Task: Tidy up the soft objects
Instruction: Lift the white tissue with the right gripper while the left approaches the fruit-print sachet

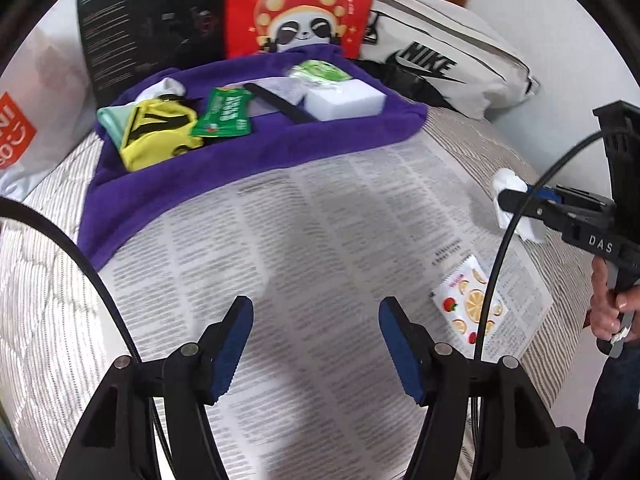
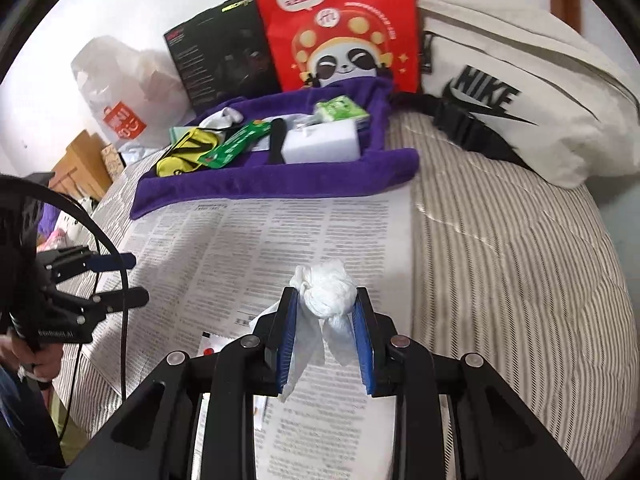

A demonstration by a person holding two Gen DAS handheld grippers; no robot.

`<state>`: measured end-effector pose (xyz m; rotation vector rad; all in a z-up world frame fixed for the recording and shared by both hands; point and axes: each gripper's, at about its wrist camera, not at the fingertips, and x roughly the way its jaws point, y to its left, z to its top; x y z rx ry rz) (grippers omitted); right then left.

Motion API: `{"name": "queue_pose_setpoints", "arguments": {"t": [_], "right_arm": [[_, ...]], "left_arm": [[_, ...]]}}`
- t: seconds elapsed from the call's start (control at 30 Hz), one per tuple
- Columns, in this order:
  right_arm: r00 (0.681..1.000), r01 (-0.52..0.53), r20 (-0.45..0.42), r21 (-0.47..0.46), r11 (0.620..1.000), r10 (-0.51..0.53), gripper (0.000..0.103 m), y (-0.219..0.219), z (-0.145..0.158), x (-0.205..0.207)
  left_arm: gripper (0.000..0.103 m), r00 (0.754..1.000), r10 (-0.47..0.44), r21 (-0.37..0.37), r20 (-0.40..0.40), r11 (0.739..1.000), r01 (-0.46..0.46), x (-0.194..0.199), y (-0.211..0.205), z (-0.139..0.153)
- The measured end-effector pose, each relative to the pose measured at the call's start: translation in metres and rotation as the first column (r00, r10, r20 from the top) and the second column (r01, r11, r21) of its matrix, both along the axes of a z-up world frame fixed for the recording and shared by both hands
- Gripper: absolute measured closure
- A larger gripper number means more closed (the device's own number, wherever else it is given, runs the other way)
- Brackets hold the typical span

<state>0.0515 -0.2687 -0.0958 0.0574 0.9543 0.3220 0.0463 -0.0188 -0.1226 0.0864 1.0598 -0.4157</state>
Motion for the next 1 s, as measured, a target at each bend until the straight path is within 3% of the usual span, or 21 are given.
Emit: {"name": "queue_pose_setpoints", "arguments": {"t": [0.4,0.53,0.6,0.8,0.93,1.0], "right_arm": [[0.995,0.096,0.0,0.005,0.995,-0.096,0.075,-0.04,0.009,-0.013],[0.992,0.126,0.015,0.001,0.992,-0.126,0.075,-0.054,0.016,-0.019],[0.99,0.136,0.024,-0.003,0.991,-0.136,0.075,-0.06,0.019,-0.022],[0.988,0.154,0.027,-0.013,0.988,-0.153,0.075,-0.073,0.02,-0.027],[0.986,0.165,0.022,-0.021,0.986,-0.164,0.075,-0.08,0.017,-0.028],[0.984,0.175,0.016,-0.022,0.984,-0.175,0.075,-0.084,0.015,-0.029]], "left_arm": [[0.029,0.993,-0.117,-0.005,-0.002,0.993,0.117,-0.012,-0.044,-0.012],[0.02,0.984,-0.178,-0.012,-0.006,0.984,0.178,-0.015,-0.059,-0.018],[0.02,0.974,-0.226,-0.026,0.009,0.974,0.227,-0.019,-0.067,-0.019],[0.019,0.933,-0.357,0.022,0.034,0.934,0.357,-0.028,-0.093,-0.021],[0.011,0.897,-0.44,0.109,0.038,0.894,0.434,-0.035,-0.111,-0.028],[0.003,0.879,-0.475,0.111,0.043,0.876,0.469,-0.038,-0.117,-0.028]]}}
